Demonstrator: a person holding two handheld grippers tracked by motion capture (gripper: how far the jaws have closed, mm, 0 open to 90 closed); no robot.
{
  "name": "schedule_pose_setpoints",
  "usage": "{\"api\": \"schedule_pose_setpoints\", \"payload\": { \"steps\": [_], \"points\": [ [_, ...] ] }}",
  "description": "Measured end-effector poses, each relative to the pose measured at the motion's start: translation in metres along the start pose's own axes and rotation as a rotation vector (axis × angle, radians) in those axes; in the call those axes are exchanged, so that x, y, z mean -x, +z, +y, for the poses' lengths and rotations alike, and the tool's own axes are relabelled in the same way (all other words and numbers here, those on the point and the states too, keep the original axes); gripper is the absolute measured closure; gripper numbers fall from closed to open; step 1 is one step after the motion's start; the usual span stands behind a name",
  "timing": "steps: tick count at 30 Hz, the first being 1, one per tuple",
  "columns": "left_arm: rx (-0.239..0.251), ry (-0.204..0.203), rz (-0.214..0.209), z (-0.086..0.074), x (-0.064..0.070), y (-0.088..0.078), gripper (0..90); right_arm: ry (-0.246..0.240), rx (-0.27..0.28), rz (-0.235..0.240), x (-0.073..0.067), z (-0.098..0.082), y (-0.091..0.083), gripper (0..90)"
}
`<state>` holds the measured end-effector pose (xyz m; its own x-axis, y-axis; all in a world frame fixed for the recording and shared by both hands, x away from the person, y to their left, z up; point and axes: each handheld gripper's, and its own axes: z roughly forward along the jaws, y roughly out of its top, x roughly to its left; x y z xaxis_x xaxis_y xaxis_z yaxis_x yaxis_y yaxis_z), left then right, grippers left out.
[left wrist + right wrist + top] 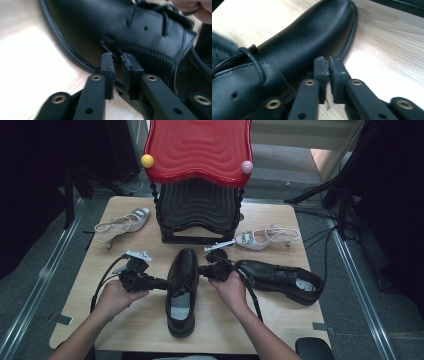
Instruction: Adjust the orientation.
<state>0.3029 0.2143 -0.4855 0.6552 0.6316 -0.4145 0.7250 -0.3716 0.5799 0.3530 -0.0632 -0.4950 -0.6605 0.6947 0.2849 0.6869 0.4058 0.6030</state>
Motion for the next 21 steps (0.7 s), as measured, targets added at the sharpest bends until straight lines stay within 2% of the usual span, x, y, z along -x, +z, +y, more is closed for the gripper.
{"api": "schedule_pose_setpoints", "payload": {
  "steps": [3, 6, 8, 9, 10, 11, 12, 13, 14, 16, 17, 18, 21],
  "points": [
    [0.011, 0.015, 0.017, 0.006, 0.0, -0.009, 67.0, 0.007, -0.018, 0.012, -0.004, -0.001, -0.014, 72.5],
    [0.026, 0.048, 0.035, 0.017, 0.003, -0.018, 58.7, 0.0, -0.023, 0.029, -0.012, -0.002, -0.031, 67.4],
    [0.037, 0.057, 0.033, 0.021, 0.004, -0.022, 57.5, -0.008, -0.018, 0.041, -0.018, -0.003, -0.041, 67.4],
    [0.061, 0.057, 0.03, 0.031, 0.004, -0.03, 56.4, -0.011, -0.016, 0.044, -0.02, -0.004, -0.047, 67.4],
    [0.061, 0.057, 0.03, 0.031, 0.004, -0.03, 56.0, -0.011, -0.016, 0.044, -0.02, -0.004, -0.047, 67.4],
    [0.079, 0.065, 0.026, 0.041, 0.003, -0.038, 55.6, -0.013, -0.011, 0.083, -0.023, -0.006, -0.053, 63.8],
    [0.079, 0.065, 0.026, 0.041, 0.003, -0.038, 55.0, -0.011, -0.006, 0.085, -0.025, -0.007, -0.056, 63.3],
    [0.102, 0.079, 0.038, 0.051, 0.004, -0.045, 54.8, -0.017, -0.005, 0.094, -0.027, -0.008, -0.058, 63.0],
    [0.102, 0.088, 0.038, 0.057, 0.005, -0.047, 54.5, -0.022, -0.004, 0.1, -0.029, -0.009, -0.061, 61.7],
    [0.108, 0.093, 0.04, 0.061, 0.005, -0.05, 54.4, -0.029, -0.007, 0.104, -0.031, -0.01, -0.063, 61.6],
    [0.113, 0.113, 0.034, 0.07, 0.007, -0.053, 54.6, 0.015, -0.016, 0.116, -0.035, -0.012, -0.067, 57.3],
    [0.119, 0.128, 0.041, 0.074, 0.009, -0.055, 55.1, 0.033, -0.015, 0.121, -0.035, -0.012, -0.068, 57.3],
    [0.115, 0.144, 0.023, 0.086, 0.009, -0.059, 55.4, 0.051, -0.039, 0.099, -0.036, -0.013, -0.069, 55.5]
  ]
}}
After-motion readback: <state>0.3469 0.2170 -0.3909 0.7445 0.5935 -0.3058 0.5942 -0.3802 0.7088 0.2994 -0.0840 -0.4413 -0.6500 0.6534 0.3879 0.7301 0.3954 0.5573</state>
